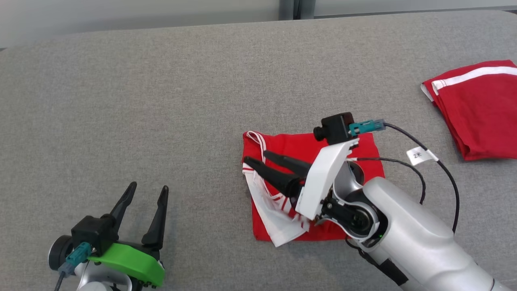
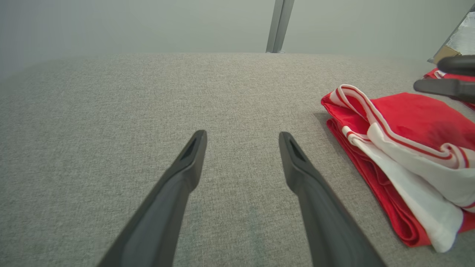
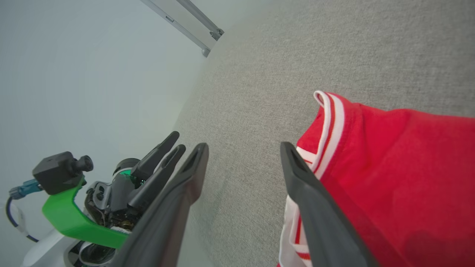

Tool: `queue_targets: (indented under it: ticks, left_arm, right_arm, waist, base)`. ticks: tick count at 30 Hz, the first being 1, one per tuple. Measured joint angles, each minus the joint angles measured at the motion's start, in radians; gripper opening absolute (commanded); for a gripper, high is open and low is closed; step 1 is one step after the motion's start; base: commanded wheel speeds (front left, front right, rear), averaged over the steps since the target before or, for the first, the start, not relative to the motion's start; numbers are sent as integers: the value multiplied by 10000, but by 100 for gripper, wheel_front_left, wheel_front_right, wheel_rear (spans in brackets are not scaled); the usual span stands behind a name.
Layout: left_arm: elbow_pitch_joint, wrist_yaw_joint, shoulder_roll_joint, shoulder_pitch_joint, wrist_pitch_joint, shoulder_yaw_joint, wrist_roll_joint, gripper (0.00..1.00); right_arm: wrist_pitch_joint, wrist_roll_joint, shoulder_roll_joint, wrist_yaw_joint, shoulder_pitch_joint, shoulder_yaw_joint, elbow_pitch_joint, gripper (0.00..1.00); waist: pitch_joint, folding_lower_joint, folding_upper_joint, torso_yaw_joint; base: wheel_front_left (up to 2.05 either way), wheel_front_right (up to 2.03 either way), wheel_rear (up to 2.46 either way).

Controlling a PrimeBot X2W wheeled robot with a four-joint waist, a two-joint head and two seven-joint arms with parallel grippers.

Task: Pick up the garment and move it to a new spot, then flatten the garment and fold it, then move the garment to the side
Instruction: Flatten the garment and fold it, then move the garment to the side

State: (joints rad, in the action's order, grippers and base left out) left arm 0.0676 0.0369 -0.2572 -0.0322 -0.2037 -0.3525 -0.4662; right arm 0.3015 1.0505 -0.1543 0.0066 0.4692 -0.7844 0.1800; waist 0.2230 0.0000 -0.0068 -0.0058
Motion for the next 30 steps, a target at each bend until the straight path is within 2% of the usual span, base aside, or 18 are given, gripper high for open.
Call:
queue_targets:
  ticks: [4, 10, 12, 18, 22, 30]
  left_arm:
    - [15, 2, -81, 0, -2, 63, -33, 100]
    - [-96, 75, -102, 1, -10, 240, -59, 100]
    - [-130, 75, -100, 0, -12, 232, -59, 100]
    - [-167, 75, -67, -1, -84, 219, -69, 100]
    - [-169, 75, -42, -4, -84, 153, -71, 100]
    - [-165, 73, 125, -117, -98, 38, -73, 100]
  right_arm:
    - [-510, 268, -259, 42, 1, 817, -617, 100]
    - [-786, 142, -2533, -520, -390, 2090, 36, 100]
    - [-794, 278, -2903, -543, -868, 2291, 328, 100]
    - [-614, 834, -2953, -466, -1871, 2220, 759, 100]
    - [-449, 1198, -2943, -253, -1999, 2188, 807, 100]
    - [-123, 1315, -3099, -159, -2113, 2159, 1081, 100]
  waist:
    - [-74, 0, 0, -53]
    - [-51, 0, 0, -69]
    - [-9, 0, 0, -62]
    - [88, 0, 0, -1]
    - [124, 0, 0, 58]
    - [247, 0, 0, 302]
  base:
    - [0, 0, 0]
    - [0, 0, 0]
    - [0, 0, 0]
    - [0, 0, 0]
    - [0, 0, 0]
    - [0, 0, 0]
